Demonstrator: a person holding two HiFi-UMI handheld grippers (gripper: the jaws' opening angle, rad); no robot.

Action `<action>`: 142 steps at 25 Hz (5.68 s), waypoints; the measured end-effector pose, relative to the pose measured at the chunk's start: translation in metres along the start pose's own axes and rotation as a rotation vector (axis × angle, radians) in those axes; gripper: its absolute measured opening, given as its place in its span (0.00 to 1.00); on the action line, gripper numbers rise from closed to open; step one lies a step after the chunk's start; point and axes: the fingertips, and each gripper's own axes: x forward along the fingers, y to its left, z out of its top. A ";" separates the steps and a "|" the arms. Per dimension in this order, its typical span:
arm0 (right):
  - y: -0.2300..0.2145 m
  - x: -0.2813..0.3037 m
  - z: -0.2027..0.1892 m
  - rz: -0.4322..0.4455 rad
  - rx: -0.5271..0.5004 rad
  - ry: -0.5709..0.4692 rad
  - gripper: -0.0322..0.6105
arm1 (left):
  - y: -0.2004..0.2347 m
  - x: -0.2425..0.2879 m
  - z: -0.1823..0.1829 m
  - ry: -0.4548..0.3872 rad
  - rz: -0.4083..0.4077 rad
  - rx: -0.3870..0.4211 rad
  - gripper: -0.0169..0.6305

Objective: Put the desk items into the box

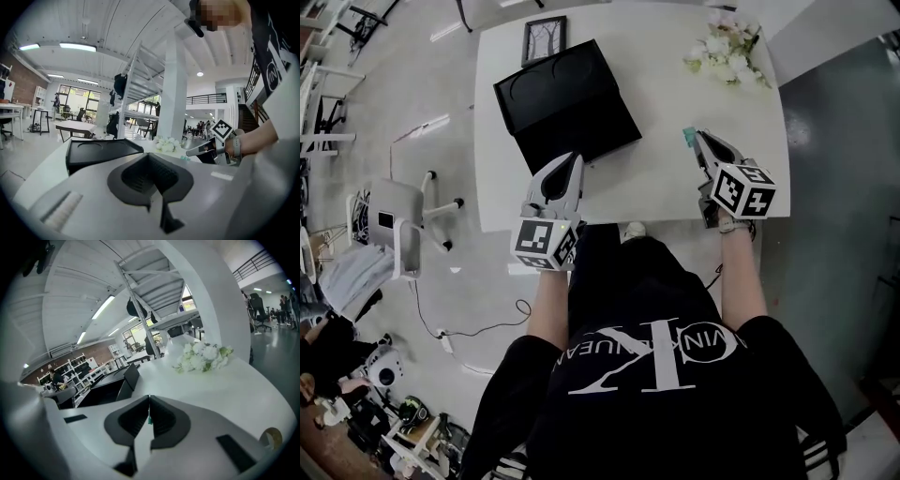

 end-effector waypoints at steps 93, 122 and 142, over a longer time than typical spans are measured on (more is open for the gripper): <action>0.257 0.134 -0.039 0.368 -0.623 0.429 0.08 | 0.165 -0.112 -0.009 -0.028 0.236 -0.117 0.04; 0.203 0.103 0.037 0.215 -0.471 0.158 0.08 | 0.159 -0.082 0.028 -0.053 0.195 -0.051 0.04; 0.198 0.078 0.088 0.198 -0.458 -0.034 0.08 | 0.162 -0.074 0.068 -0.115 0.204 -0.007 0.04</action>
